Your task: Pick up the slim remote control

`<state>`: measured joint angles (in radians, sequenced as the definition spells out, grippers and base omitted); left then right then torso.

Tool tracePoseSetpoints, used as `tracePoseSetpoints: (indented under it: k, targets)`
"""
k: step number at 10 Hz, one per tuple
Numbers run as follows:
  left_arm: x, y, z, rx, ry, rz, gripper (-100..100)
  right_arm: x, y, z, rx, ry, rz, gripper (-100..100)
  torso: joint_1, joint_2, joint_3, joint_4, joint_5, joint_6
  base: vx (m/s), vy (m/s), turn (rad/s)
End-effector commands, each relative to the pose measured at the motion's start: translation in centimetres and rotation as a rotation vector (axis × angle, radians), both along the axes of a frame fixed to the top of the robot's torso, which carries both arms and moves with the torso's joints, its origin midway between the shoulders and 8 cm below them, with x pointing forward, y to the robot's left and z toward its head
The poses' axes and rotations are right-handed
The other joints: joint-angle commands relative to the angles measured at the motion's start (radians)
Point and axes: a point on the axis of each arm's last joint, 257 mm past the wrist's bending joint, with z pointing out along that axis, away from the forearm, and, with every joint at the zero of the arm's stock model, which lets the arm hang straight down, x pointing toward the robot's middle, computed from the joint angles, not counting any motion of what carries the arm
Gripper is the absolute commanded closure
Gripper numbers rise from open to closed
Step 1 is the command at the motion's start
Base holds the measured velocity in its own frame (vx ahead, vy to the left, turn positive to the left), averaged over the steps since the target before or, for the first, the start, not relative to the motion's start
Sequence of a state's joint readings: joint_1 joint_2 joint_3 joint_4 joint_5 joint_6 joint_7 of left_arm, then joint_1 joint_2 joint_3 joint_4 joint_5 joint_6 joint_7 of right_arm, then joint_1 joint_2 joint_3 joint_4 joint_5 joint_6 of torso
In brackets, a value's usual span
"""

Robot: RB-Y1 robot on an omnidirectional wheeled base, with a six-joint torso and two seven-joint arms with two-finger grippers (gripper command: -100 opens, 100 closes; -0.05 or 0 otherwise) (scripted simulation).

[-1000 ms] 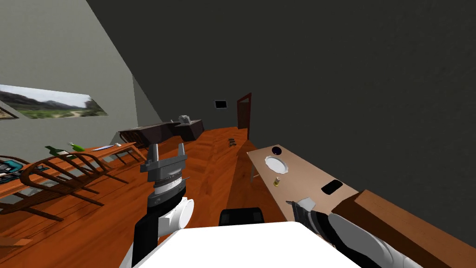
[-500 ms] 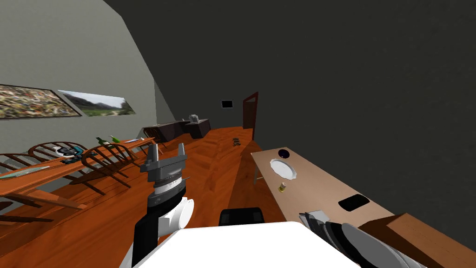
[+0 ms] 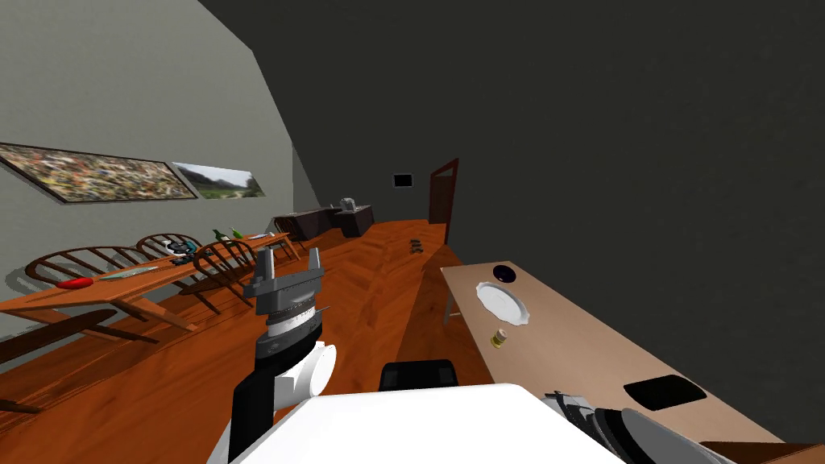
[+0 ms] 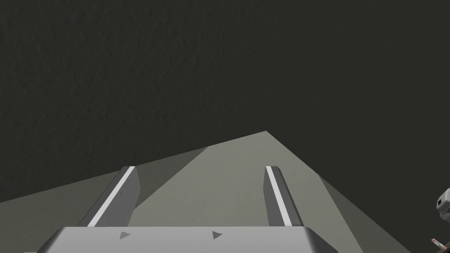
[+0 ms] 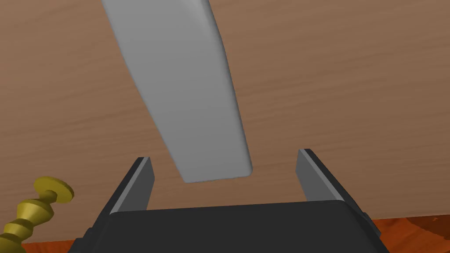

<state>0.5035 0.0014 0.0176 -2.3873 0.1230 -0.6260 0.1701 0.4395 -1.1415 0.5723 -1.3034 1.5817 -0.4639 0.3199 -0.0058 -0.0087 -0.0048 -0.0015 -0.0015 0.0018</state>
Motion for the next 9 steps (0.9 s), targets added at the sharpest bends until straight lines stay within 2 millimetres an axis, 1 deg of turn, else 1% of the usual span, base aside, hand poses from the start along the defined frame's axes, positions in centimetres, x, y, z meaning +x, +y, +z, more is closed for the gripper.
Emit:
tracePoseSetpoints:
  k: [1, 2, 3, 4, 5, 6, 7, 8, 9]
  targets:
    - [0.0, 0.0, 0.0, 0.000, 0.000, 0.000, 0, -1.8, -1.8, -0.2, -0.050, 0.038, 0.056, -100, 0.000, 0.000, 0.000, 0.000, 0.000, 0.000, 0.068, -0.077, 0.324]
    - [0.0, 0.0, 0.0, 0.000, 0.000, 0.000, 0, -1.8, -1.8, -0.2, -0.050, 0.038, 0.056, -100, -0.001, -0.001, -0.001, 0.000, 0.000, 0.000, 0.055, -0.065, 0.084]
    - [0.0, 0.0, 0.0, 0.000, 0.000, 0.000, 0, -2.9, -2.6, -0.4, -0.072, 0.059, 0.084, -100, 0.000, -0.001, -0.001, 0.000, 0.000, 0.001, 0.024, -0.005, 0.000]
    - [0.0, 0.0, 0.0, 0.000, 0.000, 0.000, 0, -4.4, -3.3, -0.7, -0.093, 0.088, 0.119, -100, 0.003, 0.001, 0.000, 0.000, 0.000, 0.001, 0.003, 0.019, 0.093]
    - [0.0, 0.0, 0.0, 0.000, 0.000, 0.000, 0, -4.8, -3.2, -0.9, -0.093, 0.094, 0.125, -100, 0.005, 0.002, 0.001, 0.000, 0.001, 0.001, 0.009, 0.018, 0.089]
    - [0.0, 0.0, 0.0, 0.000, 0.000, 0.000, 0, -4.3, -3.2, -0.7, -0.089, 0.086, 0.112, -100, 0.006, 0.002, 0.001, 0.000, 0.001, 0.001, 0.014, 0.012, 0.013]
    - [0.0, 0.0, 0.0, 0.000, 0.000, 0.000, 0, -4.4, -3.2, -0.7, -0.090, 0.087, 0.116, 0, 0.006, 0.002, 0.001, 0.000, 0.001, 0.001, 0.005, 0.004, -0.001]
    - [0.0, 0.0, 0.0, 0.000, 0.000, 0.000, 0, -4.9, -2.7, -1.7, -0.090, 0.083, 0.105, -100, 0.005, 0.003, 0.001, 0.001, 0.001, 0.001, 0.003, 0.010, 0.041]
    - [0.0, 0.0, 0.0, 0.000, 0.000, 0.000, 0, -5.1, -2.5, -2.2, -0.091, 0.081, 0.100, -100, 0.005, 0.003, 0.002, 0.001, 0.001, 0.001, -0.003, 0.008, 0.064]
